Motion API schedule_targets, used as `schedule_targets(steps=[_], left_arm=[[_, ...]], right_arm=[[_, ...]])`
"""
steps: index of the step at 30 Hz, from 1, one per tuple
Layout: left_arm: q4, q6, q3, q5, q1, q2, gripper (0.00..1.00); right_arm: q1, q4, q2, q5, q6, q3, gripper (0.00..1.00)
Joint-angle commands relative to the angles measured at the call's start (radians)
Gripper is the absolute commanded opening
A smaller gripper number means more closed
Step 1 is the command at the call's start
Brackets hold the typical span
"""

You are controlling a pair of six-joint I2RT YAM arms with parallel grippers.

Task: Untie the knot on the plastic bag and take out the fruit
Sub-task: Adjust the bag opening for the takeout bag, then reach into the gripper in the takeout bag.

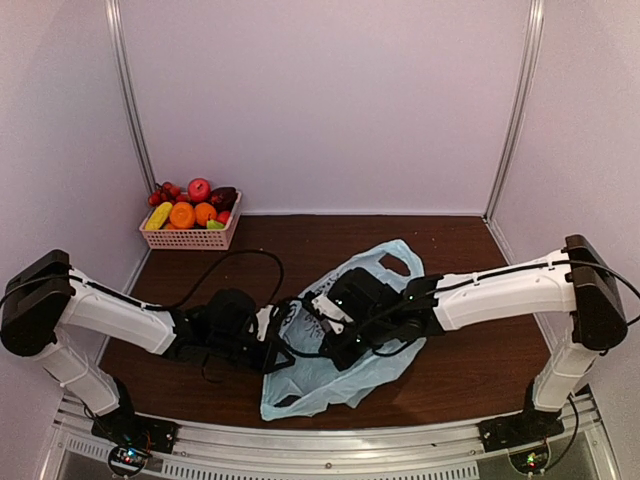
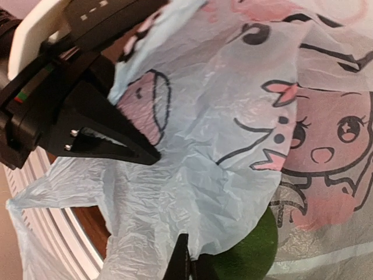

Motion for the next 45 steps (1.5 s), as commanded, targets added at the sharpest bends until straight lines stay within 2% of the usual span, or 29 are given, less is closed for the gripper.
schedule_targets(steps=[1,6,16,23,24,30,33,36,41,45], left_arm=[[0.002,0.008,0.021,-0.022,-0.004,0.015,0.0],[0.002,-0.001,0.015,-0.025,-0.004,0.014,0.0],[-0.01,-0.008,0.011,-0.043,-0.003,0.013,0.0],[-0.012,-0.012,0.0,-0.049,-0.004,0.005,0.0],[-0.012,-0.012,-0.001,-0.05,-0.003,0.002,0.0],[-0.003,0.009,-0.002,-0.04,-0.003,-0.011,0.0],[-0.005,0.014,-0.003,-0.042,-0.004,-0.016,0.0],[-0.003,0.011,-0.007,-0.047,-0.003,-0.021,0.0],[0.001,0.003,-0.019,-0.048,-0.004,-0.027,0.0],[-0.006,0.003,-0.017,-0.051,-0.004,-0.034,0.0]], right_arm=[[0.052,0.021,0.024,-0.032,0.004,0.027,0.0],[0.098,-0.023,0.103,0.001,-0.005,0.056,0.0],[0.159,-0.159,0.203,0.168,-0.008,0.133,0.0],[0.164,-0.19,0.197,0.308,0.074,0.122,0.0],[0.162,-0.185,0.184,0.309,0.075,0.122,0.04],[0.16,-0.091,0.039,0.171,0.06,0.102,0.53],[0.16,-0.043,-0.04,0.109,0.069,0.07,0.69],[0.153,-0.039,-0.102,0.144,0.089,0.038,0.76],[0.102,-0.117,-0.101,0.267,0.15,0.023,0.76],[0.066,-0.149,-0.078,0.306,0.18,0.016,0.75]])
